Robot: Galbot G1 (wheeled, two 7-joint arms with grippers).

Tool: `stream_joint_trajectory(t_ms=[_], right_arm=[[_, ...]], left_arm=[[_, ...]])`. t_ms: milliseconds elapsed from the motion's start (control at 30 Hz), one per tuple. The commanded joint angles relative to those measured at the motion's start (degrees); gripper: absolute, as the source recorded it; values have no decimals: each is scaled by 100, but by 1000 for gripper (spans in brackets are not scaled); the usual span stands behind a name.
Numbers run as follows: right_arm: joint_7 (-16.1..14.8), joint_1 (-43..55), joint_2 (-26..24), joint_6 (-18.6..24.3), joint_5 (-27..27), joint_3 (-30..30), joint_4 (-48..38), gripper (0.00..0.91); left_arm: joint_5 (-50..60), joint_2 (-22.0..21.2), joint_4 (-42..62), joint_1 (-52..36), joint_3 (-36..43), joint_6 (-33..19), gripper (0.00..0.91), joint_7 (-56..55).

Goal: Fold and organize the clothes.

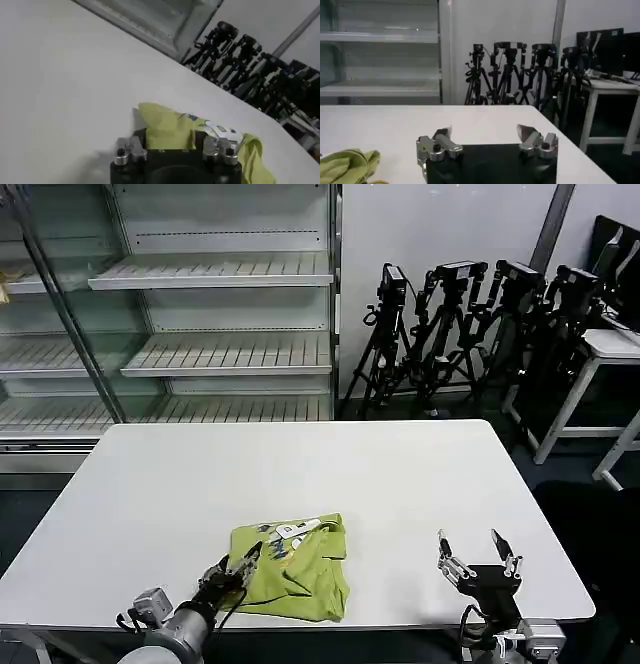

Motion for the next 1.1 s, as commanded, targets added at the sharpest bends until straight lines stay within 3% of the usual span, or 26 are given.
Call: stream_joint_trajectory(t_ms=[33,400,600,700,800,1033,1100], right_arm=[[2,-44,10,-6,6,38,71,907],[5,-81,32,-8,8,66,130,907],[10,-65,26,-12,21,82,144,907],[9,-30,-3,-23,97,122,172,907],[13,86,-53,-25,188,154,127,907],[0,368,-135,-16,303,31,10,907],[-6,416,-171,1,342,-2,-9,907]], left_arm=[[-354,-72,105,-54,68,-114,30,53],[-613,-267,44,-36,10,-313,30,103],[-739,-180,23,39,-515,-299,30,23],[-299,174,-176,332,-1117,-363,30,58],[-119,751,-341,472,-2232,-279,30,185],[944,2606,-240,690,-4790,-210,30,1207],[1327,2934,-249,895,-5286,-315,30,1531]])
